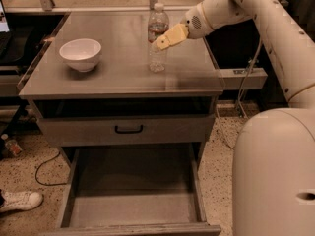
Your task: Place water bottle into middle drawer
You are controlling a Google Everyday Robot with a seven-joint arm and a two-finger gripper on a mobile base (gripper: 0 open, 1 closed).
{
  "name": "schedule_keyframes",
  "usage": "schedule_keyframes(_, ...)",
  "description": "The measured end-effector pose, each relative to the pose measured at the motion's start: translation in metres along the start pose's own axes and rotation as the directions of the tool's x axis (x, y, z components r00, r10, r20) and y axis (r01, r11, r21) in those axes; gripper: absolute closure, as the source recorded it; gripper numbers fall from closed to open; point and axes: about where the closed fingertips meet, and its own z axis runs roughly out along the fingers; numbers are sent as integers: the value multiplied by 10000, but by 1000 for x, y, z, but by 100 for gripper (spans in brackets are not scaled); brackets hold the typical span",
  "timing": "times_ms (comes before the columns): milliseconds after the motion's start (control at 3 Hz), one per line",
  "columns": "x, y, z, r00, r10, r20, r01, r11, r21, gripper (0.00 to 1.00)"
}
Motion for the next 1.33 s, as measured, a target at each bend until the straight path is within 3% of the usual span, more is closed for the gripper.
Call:
schedule_keyframes(1000, -7, -3, 1, 9901, 611, 1265, -595, 9981, -165, 0)
schedule_keyframes(1333, -37, 3, 9, 9822, 299, 1856, -219, 9987, -453, 0)
